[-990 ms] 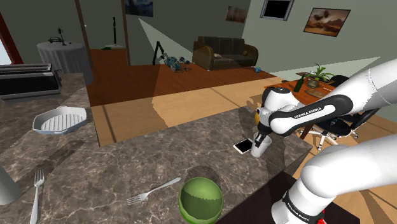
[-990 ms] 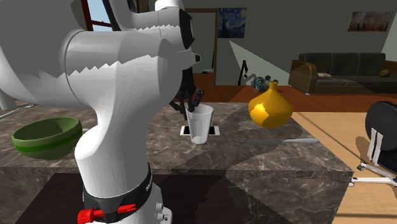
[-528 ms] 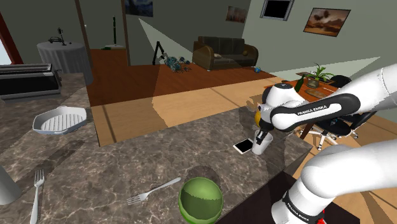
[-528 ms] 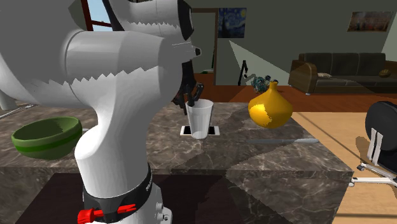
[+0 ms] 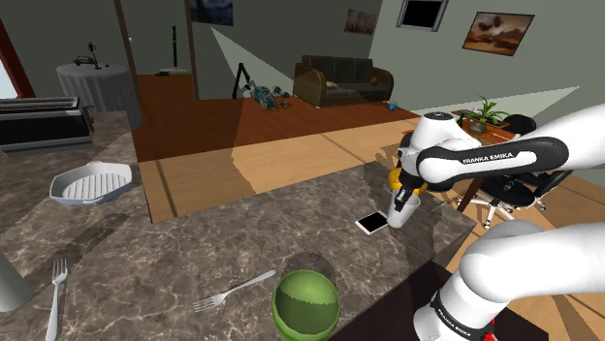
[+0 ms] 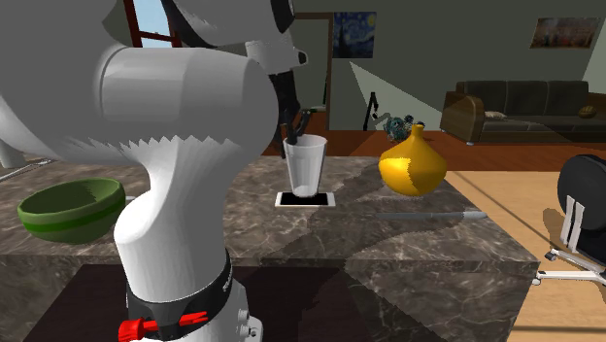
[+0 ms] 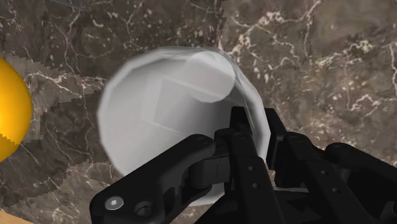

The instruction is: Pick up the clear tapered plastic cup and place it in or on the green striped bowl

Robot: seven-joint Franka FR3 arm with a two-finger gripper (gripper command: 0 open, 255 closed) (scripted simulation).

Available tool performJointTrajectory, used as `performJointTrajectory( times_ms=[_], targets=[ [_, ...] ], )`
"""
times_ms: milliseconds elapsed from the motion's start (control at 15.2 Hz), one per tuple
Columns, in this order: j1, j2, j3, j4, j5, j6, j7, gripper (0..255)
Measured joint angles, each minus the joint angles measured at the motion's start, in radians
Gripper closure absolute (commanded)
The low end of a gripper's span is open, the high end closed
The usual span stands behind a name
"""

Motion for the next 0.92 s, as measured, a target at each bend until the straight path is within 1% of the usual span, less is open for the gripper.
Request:
performJointTrajectory(
  times_ms=[198, 924],
  targets=[
    [0.008, -0.039, 0.012, 0.028, 0.019, -0.066, -0.008, 255],
    [0.026, -0.114, 0.046, 0.138, 0.067, -0.249, -0.034, 255]
  ],
)
